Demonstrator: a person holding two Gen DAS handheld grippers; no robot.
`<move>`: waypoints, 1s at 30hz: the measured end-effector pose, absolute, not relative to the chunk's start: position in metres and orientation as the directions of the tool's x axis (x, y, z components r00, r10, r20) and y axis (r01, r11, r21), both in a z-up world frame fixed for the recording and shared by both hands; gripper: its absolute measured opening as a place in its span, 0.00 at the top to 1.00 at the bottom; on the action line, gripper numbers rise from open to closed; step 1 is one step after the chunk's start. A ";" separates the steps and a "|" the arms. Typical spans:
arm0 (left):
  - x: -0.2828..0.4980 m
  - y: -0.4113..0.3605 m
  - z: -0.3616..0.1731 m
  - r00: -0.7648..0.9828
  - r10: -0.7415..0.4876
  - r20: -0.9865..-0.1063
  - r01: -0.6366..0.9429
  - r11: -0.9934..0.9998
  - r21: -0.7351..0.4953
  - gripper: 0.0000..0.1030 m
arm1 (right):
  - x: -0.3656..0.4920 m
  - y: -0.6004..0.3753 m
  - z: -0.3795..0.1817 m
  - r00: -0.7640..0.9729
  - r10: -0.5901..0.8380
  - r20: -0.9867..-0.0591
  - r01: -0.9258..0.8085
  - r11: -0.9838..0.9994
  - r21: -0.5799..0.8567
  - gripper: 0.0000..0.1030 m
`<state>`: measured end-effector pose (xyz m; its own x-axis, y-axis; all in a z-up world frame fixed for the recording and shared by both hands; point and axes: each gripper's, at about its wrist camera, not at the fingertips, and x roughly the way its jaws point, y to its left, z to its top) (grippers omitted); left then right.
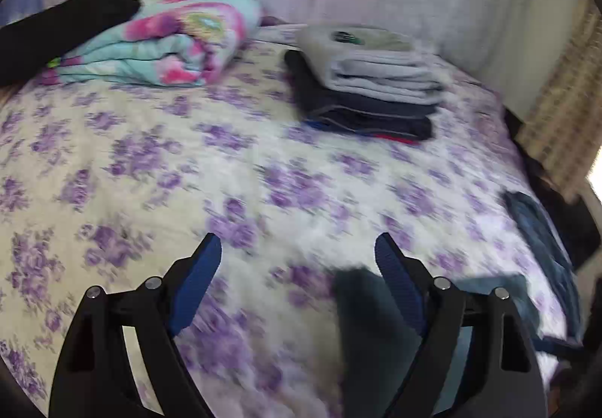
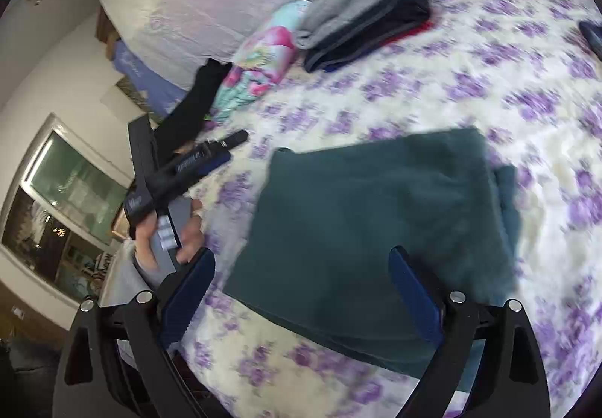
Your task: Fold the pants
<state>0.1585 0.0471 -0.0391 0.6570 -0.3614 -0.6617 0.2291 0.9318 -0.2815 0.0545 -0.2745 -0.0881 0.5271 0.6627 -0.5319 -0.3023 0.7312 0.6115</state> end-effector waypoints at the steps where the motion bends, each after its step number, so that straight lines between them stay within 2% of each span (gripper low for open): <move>1: 0.152 0.041 -0.039 0.642 -0.391 -0.660 0.277 0.921 -0.276 0.20 | 0.058 -0.268 -0.084 0.523 0.678 -0.516 -0.322 0.718 0.617 0.08; 5: 0.149 0.012 -0.060 0.600 -0.328 -0.730 0.335 0.931 -0.143 0.19 | 0.084 -0.242 -0.082 0.492 0.713 -0.499 -0.351 0.687 0.636 0.07; 9: 0.169 0.011 -0.091 0.565 -0.211 -0.798 0.271 0.961 -0.062 0.16 | 0.103 -0.225 -0.101 0.465 0.667 -0.582 -0.308 0.739 0.600 0.07; 12: 0.171 0.015 -0.089 0.577 -0.209 -0.790 0.254 0.965 -0.070 0.14 | 0.105 -0.232 -0.113 0.471 0.661 -0.585 -0.295 0.743 0.601 0.09; 14: 0.162 0.022 -0.078 0.610 -0.215 -0.762 0.234 0.968 -0.086 0.17 | 0.100 -0.233 -0.106 0.483 0.653 -0.583 -0.295 0.748 0.594 0.08; 18: 0.127 0.032 -0.050 0.630 -0.344 -0.696 0.276 0.937 -0.213 0.16 | 0.085 -0.245 -0.078 0.586 0.606 -0.537 -0.332 0.785 0.523 0.08; 22: 0.100 0.004 -0.059 0.589 -0.327 -0.739 0.343 0.929 -0.138 0.16 | 0.096 -0.261 -0.079 0.620 0.499 -0.606 -0.238 0.855 0.461 0.08; 24: 0.099 -0.011 -0.080 0.567 -0.244 -0.787 0.333 0.941 -0.052 0.15 | 0.107 -0.266 -0.095 0.581 0.461 -0.671 -0.175 0.876 0.450 0.08; 25: 0.100 -0.015 -0.089 0.561 -0.213 -0.800 0.324 0.946 -0.025 0.11 | 0.111 -0.265 -0.100 0.560 0.463 -0.687 -0.178 0.877 0.446 0.08; 26: 0.099 -0.012 -0.092 0.573 -0.206 -0.793 0.308 0.951 -0.025 0.05 | 0.112 -0.265 -0.103 0.560 0.459 -0.689 -0.189 0.881 0.433 0.08; 30: 0.100 -0.001 -0.085 0.578 -0.206 -0.790 0.263 0.963 -0.059 0.05 | 0.092 -0.276 -0.083 0.632 0.470 -0.616 -0.213 0.870 0.445 0.08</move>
<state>0.0996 -0.0014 -0.0854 0.5777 -0.2062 -0.7898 0.2630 0.9630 -0.0591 0.0917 -0.2759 -0.0826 0.6323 0.4700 -0.6159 -0.2133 0.8699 0.4448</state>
